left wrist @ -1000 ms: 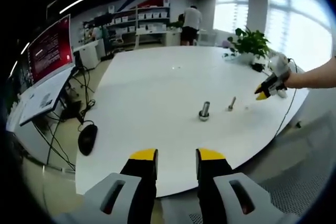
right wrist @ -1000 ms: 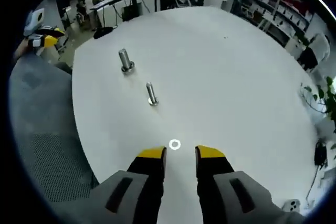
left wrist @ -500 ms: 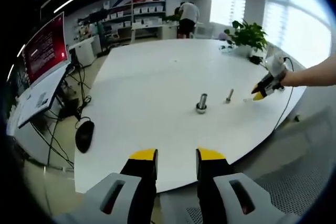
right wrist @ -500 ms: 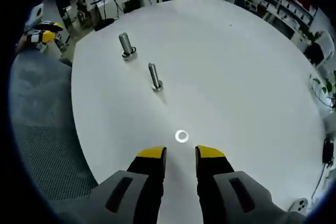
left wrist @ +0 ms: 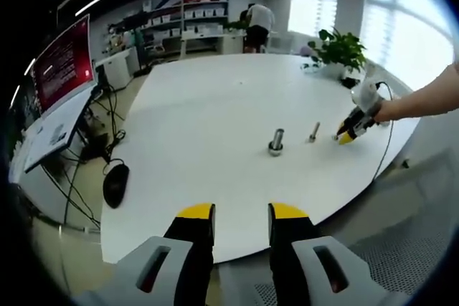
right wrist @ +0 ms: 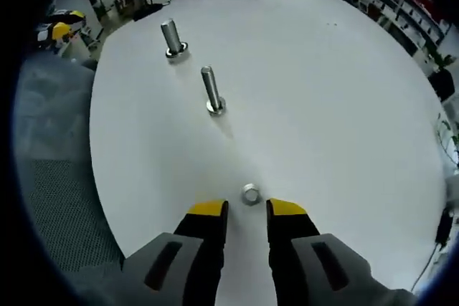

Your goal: Place the washer onto the threaded stud by aligning its center hole with the stud, sliding it down to the base, and recovering from edge contact or off-axis alignment until the washer reaches the visible bottom stop.

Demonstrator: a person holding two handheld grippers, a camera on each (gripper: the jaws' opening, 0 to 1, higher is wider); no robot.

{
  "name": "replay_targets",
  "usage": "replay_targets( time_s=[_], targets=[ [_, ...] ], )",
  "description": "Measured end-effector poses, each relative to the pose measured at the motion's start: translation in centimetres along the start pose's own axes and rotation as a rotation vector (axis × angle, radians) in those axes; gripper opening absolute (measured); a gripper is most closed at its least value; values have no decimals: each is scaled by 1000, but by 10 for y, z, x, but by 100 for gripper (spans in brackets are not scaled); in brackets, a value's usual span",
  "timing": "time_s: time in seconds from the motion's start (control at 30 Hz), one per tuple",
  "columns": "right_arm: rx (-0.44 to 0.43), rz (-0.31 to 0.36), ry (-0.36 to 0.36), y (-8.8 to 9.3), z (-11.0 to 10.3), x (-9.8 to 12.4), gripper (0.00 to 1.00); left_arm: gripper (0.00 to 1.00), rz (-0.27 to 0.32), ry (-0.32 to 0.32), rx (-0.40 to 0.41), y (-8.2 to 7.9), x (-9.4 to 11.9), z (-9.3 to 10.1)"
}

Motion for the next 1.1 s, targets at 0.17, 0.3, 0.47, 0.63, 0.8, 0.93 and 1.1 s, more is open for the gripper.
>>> replay_targets(
  time_s=[0.17, 0.3, 0.47, 0.63, 0.8, 0.93, 1.1],
  targets=[
    [-23, 36, -7, -5, 3, 0, 22, 28, 0, 0, 3, 0, 0, 0],
    [-11, 40, -17, -8, 4, -2, 22, 28, -5, 0, 0, 0, 0, 0],
    [3, 33, -28, -10, 5, -2, 21, 28, -8, -1, 5, 1, 0, 0],
    [59, 29, -39, -13, 5, -4, 18, 28, -18, 0, 5, 2, -1, 0],
    [85, 14, -47, -14, 3, -3, 15, 28, -25, 2, -6, 2, -2, 1],
    [87, 8, -53, -14, 4, -3, 14, 28, -30, 0, -4, 3, -1, 2],
    [84, 4, -47, -16, 4, -4, 13, 28, -37, 0, -8, 4, -2, 2]
  ],
)
Point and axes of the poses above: the point that each gripper's makers call its tool centre point, and the gripper's own axes: x roughly backward along the fingers, z roughly to its right, y roughly out of its underside, the point moved 5 cm from there along x, roughly backward along the fingers
